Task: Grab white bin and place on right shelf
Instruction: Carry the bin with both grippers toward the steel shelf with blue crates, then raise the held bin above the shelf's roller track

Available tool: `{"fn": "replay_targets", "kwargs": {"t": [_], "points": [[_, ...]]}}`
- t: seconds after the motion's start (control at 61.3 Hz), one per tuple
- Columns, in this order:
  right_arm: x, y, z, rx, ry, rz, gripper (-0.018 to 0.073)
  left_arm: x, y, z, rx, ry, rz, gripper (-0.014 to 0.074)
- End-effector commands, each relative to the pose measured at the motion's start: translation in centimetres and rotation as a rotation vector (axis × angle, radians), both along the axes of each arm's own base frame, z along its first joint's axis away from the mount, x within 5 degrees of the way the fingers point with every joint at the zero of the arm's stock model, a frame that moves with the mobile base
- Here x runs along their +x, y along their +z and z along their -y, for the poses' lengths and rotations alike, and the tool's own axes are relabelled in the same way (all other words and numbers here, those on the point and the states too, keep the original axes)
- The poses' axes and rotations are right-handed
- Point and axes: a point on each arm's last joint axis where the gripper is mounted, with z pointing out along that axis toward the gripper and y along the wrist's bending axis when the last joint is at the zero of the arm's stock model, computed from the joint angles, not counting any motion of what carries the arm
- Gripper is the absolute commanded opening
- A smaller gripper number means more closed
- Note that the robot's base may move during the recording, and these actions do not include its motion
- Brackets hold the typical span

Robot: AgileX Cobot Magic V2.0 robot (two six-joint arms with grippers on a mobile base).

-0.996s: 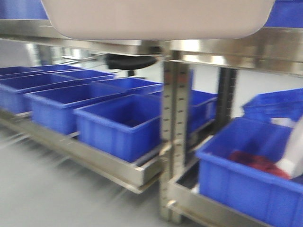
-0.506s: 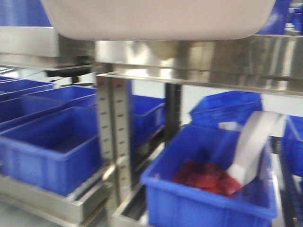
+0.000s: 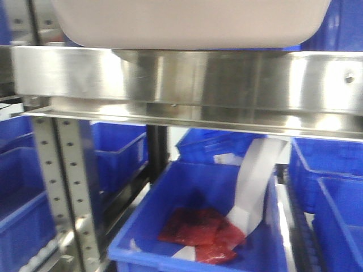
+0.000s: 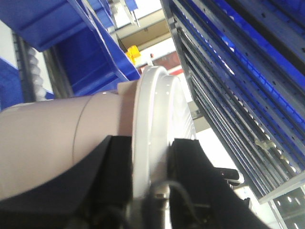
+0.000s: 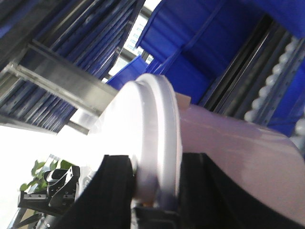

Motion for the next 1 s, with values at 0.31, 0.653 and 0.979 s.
{"fn": "replay_targets", "kwargs": {"t": [0.31,0.653,0.979], "points": [[-2.02,3.6,-1.74,0.116,0.167,0.154,0.0067,-3.74,3.26,2.05,-0.06,-0.28,0.15,-0.0126],[-2.02,3.6,-1.74,0.116,0.167,0.154,0.0067,-3.74,3.26,2.05,-0.06,-0.28,0.15,-0.0126],[-2.02,3.6,-1.74,0.116,0.167,0.154,0.0067,-3.74,3.26,2.05,-0.06,-0.28,0.15,-0.0126]]}}
